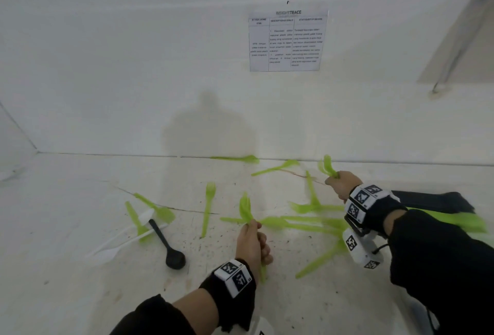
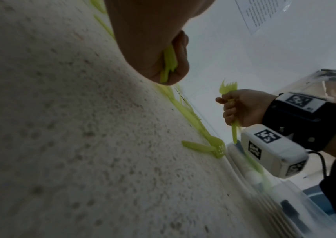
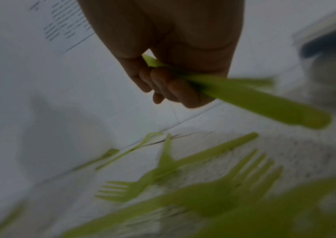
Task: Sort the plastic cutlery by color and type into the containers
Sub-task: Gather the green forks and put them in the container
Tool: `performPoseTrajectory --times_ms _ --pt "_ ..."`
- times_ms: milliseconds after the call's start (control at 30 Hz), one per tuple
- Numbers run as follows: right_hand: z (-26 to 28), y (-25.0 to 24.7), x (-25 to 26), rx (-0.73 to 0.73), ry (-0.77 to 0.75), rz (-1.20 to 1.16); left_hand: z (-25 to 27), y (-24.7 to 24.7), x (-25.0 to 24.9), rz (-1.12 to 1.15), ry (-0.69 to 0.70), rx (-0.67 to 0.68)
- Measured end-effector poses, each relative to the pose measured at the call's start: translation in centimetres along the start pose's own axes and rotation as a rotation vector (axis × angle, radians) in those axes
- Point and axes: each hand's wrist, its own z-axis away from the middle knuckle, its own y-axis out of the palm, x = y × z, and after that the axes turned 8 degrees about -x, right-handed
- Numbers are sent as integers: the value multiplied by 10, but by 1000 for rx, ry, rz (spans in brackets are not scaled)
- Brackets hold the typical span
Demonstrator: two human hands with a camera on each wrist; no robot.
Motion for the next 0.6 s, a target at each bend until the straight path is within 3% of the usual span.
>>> performPoseTrajectory --times_ms 100,233,333,467,600 --pt "0 3 1 53 -181 392 0 -1 0 -44 14 -1" --pt "4 19 -1 169 -369 551 -1 -2 1 -52 6 1" --pt "0 30 -2 196 -449 583 -3 -3 2 -62 13 5" --pt "-3 30 1 281 -417 618 -6 -3 4 -59 15 -4" --pt "-13 20 8 213 -439 472 -6 -1 6 -62 10 -9"
